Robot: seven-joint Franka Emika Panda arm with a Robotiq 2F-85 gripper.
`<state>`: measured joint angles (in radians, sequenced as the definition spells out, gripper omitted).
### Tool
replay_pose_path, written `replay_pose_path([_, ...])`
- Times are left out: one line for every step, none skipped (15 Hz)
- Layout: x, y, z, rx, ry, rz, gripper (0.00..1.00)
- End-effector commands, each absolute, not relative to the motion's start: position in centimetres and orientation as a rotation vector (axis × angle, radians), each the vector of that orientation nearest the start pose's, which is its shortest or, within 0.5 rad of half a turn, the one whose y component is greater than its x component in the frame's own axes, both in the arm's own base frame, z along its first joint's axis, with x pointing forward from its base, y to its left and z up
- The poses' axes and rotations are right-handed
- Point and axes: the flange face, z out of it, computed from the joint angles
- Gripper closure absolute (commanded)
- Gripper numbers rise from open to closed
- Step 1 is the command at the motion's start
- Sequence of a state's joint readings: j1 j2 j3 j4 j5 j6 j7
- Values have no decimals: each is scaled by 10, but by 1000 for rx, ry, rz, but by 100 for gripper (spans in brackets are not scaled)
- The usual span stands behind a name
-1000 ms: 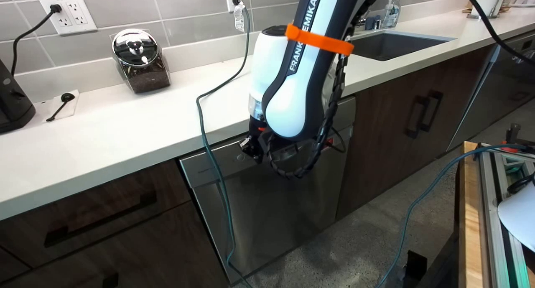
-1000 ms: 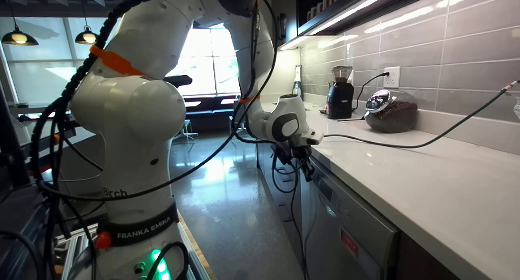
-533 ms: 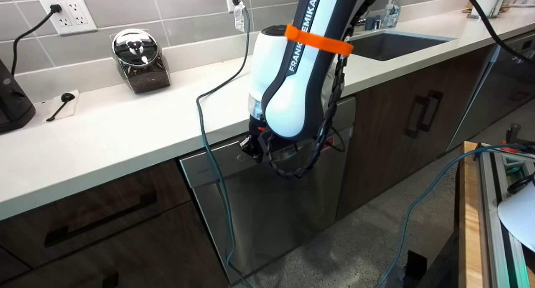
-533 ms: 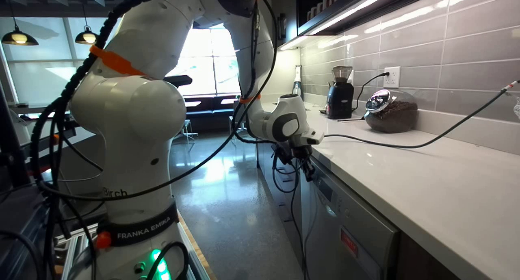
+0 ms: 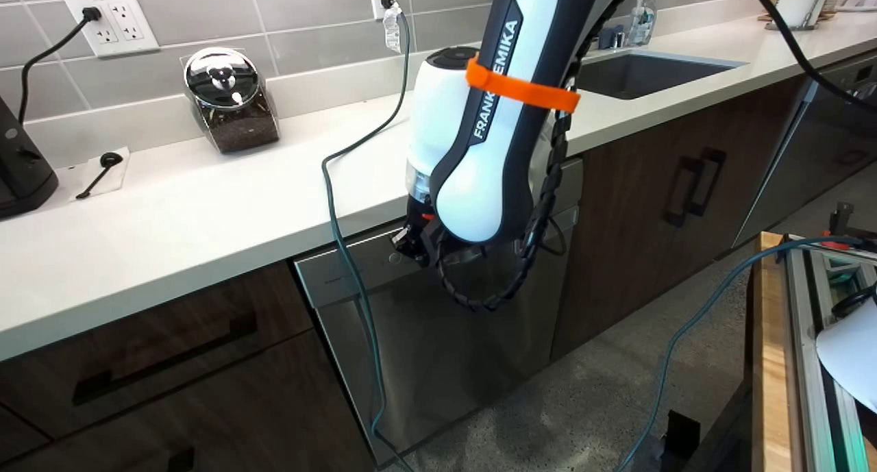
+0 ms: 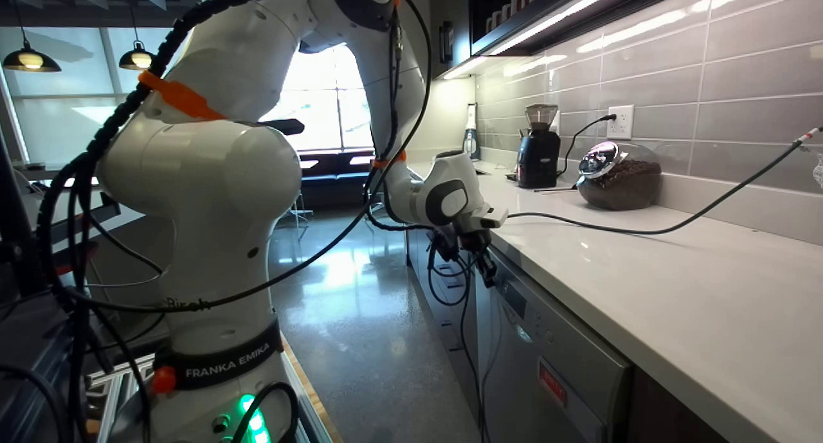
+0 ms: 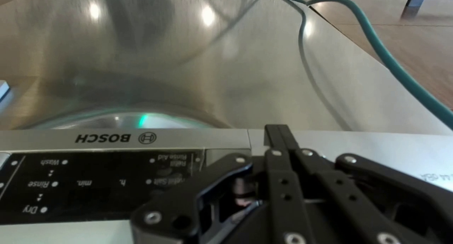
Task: Press a button on the dishwasher
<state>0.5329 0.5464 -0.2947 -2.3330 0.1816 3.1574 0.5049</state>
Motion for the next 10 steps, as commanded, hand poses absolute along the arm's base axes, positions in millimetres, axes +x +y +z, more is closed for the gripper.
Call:
replay_pose_path([529,101,143,-3029,627,-602,100])
replay_pose_path([529,101,143,-3029,629,-605,100])
replay_pose_path([529,101,144,-3030,631,-609,100])
replay_pose_path([528,101,144,-3031,633,-610,100])
replay_pose_path([528,102,144,-3031,635,-612,100])
replay_pose_path([528,102,144,-3031,638,-611,100])
replay_pose_path([528,102,144,-3030,641,-609,100])
replay_pose_path([527,102,145,-3031,642,-609,100])
replay_pose_path([527,102,145,-3031,645,-610,100])
replay_pose_path([526,101,145,-3031,646,-609,100])
